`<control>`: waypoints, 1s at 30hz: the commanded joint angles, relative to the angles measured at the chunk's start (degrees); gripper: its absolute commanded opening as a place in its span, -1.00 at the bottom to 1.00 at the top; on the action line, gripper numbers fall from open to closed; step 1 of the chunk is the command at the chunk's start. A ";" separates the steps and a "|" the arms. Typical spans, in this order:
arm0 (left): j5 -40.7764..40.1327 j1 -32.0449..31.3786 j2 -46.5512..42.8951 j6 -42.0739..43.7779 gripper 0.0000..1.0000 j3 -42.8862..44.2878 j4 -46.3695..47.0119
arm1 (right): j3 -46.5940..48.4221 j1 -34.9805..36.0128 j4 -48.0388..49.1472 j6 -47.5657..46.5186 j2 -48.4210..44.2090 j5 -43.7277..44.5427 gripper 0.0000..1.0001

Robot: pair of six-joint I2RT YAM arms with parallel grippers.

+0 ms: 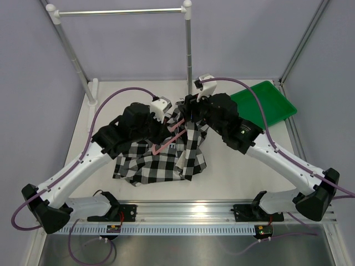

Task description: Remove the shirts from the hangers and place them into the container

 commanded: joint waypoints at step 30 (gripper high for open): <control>-6.30 -0.28 -9.20 2.82 -1.00 -10.47 9.86 | -6.89 0.79 -3.49 11.04 2.54 -2.17 0.62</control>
